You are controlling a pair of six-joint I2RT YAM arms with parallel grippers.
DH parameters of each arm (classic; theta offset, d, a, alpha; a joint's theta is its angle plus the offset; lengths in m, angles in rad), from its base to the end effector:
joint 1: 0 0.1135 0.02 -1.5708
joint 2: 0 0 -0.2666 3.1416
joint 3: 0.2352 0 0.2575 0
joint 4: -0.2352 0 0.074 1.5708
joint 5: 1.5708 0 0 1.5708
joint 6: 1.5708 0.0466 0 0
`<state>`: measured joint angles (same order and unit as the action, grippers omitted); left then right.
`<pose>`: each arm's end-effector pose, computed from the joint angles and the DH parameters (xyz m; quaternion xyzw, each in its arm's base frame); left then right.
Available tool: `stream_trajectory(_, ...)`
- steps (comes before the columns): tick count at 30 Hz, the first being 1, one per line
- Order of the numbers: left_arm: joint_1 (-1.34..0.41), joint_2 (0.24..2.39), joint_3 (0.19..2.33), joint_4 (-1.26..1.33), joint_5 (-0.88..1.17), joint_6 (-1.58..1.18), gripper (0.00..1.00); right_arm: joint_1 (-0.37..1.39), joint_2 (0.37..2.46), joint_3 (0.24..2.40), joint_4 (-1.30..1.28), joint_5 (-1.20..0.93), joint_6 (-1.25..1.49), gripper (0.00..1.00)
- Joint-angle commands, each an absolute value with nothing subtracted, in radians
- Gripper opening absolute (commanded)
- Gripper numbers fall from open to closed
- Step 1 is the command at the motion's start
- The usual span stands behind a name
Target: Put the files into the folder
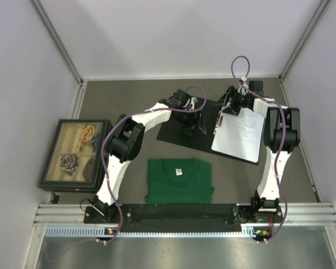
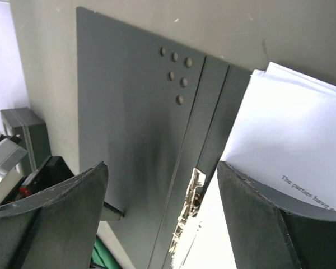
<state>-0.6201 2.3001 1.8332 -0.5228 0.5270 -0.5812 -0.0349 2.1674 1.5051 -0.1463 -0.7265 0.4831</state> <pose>0.4022 -0.3160 0.1576 0.0926 0.9234 -0.3622 0.0871 0.4801 0.0142 0.1487 0.0945 0.8726 0.3988 0.2657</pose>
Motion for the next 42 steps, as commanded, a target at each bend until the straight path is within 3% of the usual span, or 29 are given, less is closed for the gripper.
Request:
stream_trajectory(1, -0.62, 2.324, 1.867, -0.497, 0.538, -0.58, 0.84, -0.025, 2.167, 1.52, -0.097, -0.781, 0.497, 0.77)
stream_trajectory(14, -0.62, 2.318, 1.865, -0.497, 0.538, -0.58, 0.84, -0.014, 2.178, 1.511, -0.042, -0.842, 0.545, 0.76)
stream_trajectory(28, -0.62, 2.319, 1.864, -0.489, 0.542, -0.592, 0.84, -0.005, 2.051, 1.447, -0.057, -0.882, 0.6, 0.74)
stream_trajectory(42, -0.62, 2.301, 1.855, -0.489, 0.538, -0.591, 0.84, 0.074, 1.837, 1.312, -0.238, -0.741, 0.676, 0.73)
